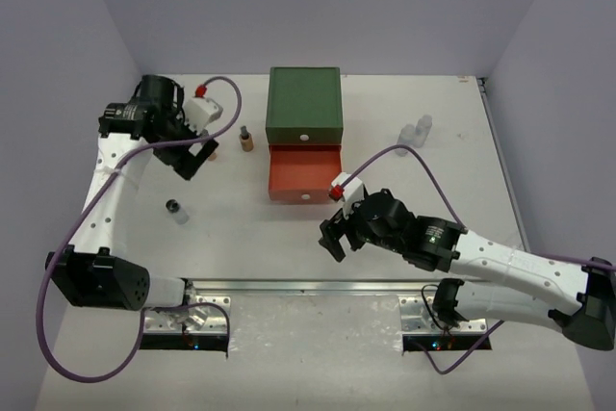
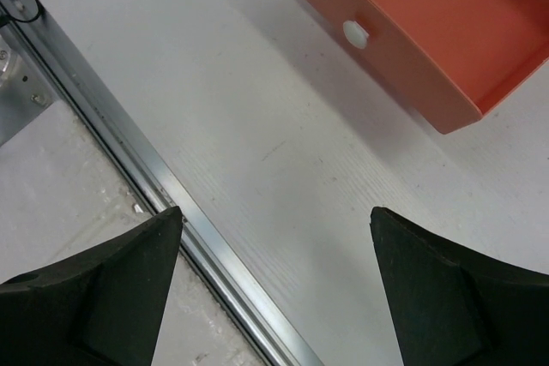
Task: Organize the makeup
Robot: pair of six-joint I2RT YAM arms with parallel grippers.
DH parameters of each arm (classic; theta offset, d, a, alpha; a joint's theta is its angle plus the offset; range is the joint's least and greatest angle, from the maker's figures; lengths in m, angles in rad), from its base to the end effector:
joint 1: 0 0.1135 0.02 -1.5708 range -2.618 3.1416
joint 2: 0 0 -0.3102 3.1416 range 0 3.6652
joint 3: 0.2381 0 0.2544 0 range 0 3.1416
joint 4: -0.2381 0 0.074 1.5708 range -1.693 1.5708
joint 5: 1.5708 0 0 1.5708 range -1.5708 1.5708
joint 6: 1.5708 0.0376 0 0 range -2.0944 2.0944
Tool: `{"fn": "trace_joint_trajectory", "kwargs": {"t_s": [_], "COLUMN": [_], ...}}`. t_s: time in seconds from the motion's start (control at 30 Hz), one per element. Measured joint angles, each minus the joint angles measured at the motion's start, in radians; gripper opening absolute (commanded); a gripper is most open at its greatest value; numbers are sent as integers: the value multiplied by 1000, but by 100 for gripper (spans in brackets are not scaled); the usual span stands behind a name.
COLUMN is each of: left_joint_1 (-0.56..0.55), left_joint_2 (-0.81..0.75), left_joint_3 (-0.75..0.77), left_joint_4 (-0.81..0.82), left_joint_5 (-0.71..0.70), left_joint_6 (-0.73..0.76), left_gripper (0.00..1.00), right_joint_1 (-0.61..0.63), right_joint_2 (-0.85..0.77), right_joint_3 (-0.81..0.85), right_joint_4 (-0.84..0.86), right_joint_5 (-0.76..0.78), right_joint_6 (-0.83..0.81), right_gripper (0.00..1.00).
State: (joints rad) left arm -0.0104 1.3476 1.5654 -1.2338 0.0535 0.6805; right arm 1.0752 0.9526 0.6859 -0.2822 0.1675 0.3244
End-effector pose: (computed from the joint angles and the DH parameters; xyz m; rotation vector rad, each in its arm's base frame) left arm 0.2385 -0.0045 0.4332 0.8973 2.4349 0.1774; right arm 0.0955 0.1635 0.3011 -0.7035 2.0648 0.6468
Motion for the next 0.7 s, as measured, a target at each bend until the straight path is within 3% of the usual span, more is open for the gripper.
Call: {"fn": "trace_joint_trajectory", "kwargs": {"t_s": [0.17,0.47,0.6,0.7], "left_joint_1": [0,53,82,140], "left_joint_2": [46,169,214,260], "left_joint_3": [-228,-288,-373,-375], "left_joint_4": [-83,8,63,90], "left_joint_5": [-80,-113,-152,-152], "left_joint_6": [38,-11,-13,-7], "left_gripper": [100,100,89,88], "right_joint_1": [-16,-138,-161,-173], "right_joint_2": [75,38,19,4], "right_joint_3": [39,33,26,23], "right_joint_4": [-2,-3,-4,-4], "right_joint_5": [-6,-108,-131,-140], "right_joint_6": [-49,-57,-65,-69], "right_gripper": [91,91,91,92]}}
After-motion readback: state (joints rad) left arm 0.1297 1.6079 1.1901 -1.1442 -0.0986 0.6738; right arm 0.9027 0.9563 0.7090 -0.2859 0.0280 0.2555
